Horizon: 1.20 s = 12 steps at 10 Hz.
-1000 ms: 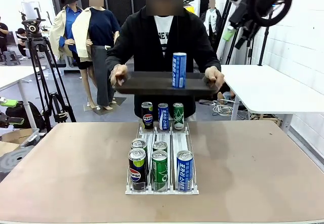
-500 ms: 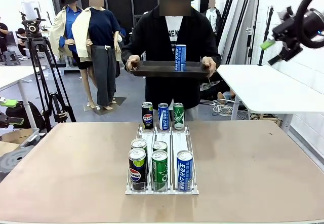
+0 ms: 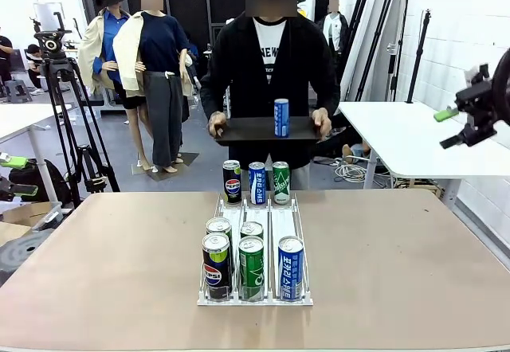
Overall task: Retrieve and hand over the desired beverage to the person.
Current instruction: Pick up another can of the same type that the person held from the Automatic Can Dispenser.
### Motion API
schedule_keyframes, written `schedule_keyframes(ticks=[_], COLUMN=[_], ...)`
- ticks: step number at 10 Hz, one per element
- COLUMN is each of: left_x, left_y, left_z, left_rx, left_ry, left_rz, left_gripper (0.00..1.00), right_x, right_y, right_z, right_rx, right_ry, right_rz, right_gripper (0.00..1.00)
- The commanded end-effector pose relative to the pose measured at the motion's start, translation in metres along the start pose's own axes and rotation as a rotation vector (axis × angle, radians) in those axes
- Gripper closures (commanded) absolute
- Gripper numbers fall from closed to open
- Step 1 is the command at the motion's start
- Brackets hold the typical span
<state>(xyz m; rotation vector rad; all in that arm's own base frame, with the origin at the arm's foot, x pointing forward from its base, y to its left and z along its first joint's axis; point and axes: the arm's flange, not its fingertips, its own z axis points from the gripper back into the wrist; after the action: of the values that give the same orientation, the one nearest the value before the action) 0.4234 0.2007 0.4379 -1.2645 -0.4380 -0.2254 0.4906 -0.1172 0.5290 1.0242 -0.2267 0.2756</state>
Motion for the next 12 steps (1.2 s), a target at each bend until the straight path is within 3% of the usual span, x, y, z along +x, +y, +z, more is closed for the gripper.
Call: schedule_keyframes(ticks=[1,2,3,7,12], left_x=[0.000,0.000,0.000,0.000,0.000], left_y=[-0.001,-0.001,-0.001,-0.001,-0.001], left_z=[0.001,0.001,0.001,0.001,0.001], left_rx=[0.005,0.005,0.005,0.005,0.005], left_ry=[0.002,0.002,0.002,0.002,0.002], left_rz=[-0.004,-0.004,-0.004,-0.004,-0.004], left_gripper=[0.00,0.00,0.00,0.00,0.00], right_x=[-0.011,-0.014,-0.018,-0.016,-0.009], right_y=[-0.031,-0.051,-0.059,-0.079,-0.072], right_z=[-0.005,-0.008,-0.006,-0.008,-0.015], right_rx=[0.037,0.030,0.104,0.204,0.208], right_ry=[-0.074,-0.105,-0.158,-0.251,-0.208], right_rz=[-0.106,-0.169,-0.231,-0.340,-0.335], right_gripper=[0.00,0.00,0.00,0.00,0.00])
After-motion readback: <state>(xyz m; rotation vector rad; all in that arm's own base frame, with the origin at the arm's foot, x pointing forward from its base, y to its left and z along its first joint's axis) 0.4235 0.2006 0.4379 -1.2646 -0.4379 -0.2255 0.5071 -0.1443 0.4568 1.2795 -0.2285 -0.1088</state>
